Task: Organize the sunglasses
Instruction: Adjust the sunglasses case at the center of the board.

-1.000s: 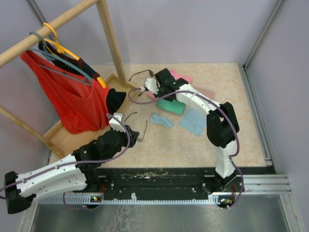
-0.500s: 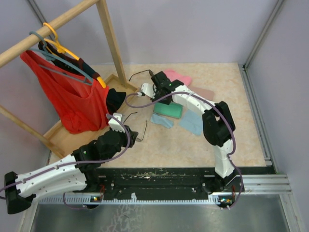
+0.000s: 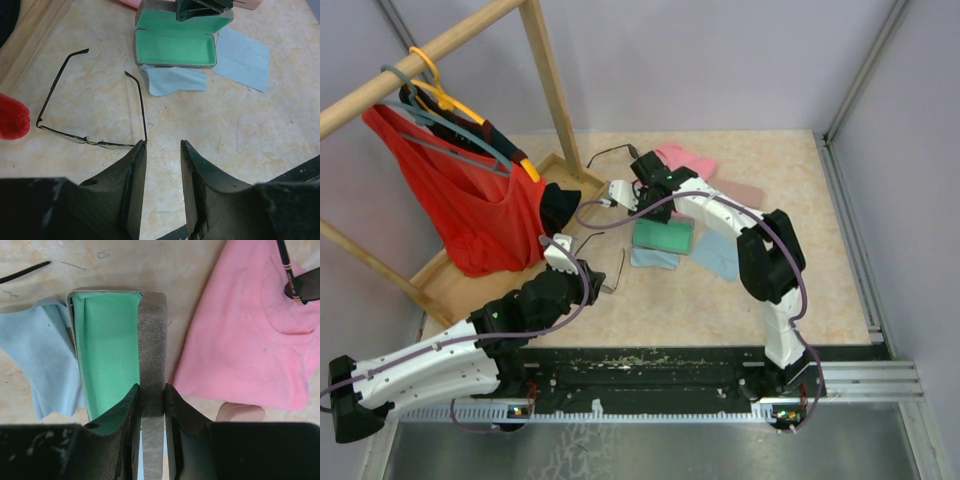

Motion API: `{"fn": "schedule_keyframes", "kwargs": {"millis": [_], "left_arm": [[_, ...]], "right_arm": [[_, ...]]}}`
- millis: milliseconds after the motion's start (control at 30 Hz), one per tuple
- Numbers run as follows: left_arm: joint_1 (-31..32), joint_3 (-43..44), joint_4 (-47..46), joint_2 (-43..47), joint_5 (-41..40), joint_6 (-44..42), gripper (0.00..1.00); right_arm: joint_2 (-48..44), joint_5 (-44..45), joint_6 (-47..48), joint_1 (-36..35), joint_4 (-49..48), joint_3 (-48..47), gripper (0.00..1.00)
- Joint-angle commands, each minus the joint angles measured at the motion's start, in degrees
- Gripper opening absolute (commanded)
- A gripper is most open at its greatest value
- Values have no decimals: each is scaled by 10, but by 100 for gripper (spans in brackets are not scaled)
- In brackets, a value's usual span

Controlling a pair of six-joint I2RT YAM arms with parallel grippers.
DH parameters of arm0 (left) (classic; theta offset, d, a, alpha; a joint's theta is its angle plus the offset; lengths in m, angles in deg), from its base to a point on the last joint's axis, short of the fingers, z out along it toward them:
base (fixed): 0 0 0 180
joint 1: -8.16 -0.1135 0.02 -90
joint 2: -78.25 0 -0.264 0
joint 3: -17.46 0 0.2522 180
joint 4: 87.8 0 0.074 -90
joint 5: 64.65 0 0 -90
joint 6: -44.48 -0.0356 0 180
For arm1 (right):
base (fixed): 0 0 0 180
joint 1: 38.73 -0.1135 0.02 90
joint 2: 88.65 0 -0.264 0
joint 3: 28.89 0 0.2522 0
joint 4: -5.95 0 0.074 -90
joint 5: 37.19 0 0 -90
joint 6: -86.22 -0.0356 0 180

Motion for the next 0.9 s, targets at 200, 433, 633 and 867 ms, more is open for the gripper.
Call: {"fn": "schedule_keyframes", "kwargs": {"millis": [200, 433, 633, 867], "left_arm": [[-2, 3, 8, 9, -8, -6, 40], [-2, 1, 13, 11, -8, -2, 40], [-3, 1, 16, 15, -11, -1, 40], [-2, 0, 20, 18, -12, 0, 41]], "right_arm": [[-23, -78, 19, -15, 41, -14, 0], [-16, -66, 13, -15, 23, -14, 18], [-12, -69, 7, -15, 16, -15, 29], [-11, -67, -3, -15, 3, -11, 45]]}}
